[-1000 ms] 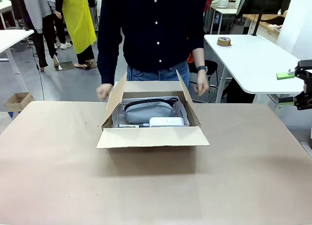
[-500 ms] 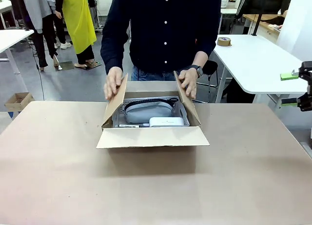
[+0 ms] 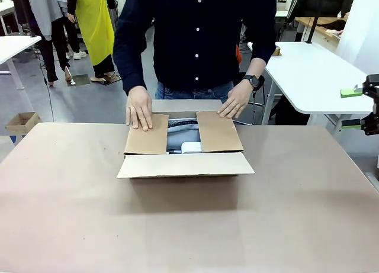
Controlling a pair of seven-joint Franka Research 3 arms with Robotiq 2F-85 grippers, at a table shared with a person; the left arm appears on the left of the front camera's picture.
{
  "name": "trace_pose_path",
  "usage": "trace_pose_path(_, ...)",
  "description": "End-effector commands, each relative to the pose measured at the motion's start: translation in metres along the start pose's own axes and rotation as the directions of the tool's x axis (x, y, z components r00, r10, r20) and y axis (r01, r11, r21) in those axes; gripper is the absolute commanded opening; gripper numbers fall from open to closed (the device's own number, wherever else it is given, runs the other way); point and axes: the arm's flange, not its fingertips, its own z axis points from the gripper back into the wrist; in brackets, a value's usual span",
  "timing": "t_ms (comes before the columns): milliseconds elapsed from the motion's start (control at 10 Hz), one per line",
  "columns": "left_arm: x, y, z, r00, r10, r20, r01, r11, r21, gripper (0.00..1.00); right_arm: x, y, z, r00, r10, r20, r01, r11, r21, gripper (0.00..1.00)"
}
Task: Pack the gift set into the box.
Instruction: Press and hold the closed box until the human finishes sealing it.
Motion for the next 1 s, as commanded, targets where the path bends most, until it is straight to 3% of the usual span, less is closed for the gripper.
trace_pose_path(0,-0.0040,-0.0023,-0.0006,1.000,0.003,-0.006,-0.003,1.000,-0.004,1.00,-0.0002,0.0016,0.0014,1.000,-0.008,-0.010,0.008,1.000,-0.003,1.00)
trace_pose_path(900,-0.0040,-0.0023,-0.0006,1.000,0.003,-0.006,-0.003,1.000,-0.004,1.00,-0.0002,0.0016,0.0014,1.000,-0.008,-0.010,0.008,1.000,-0.003,1.00)
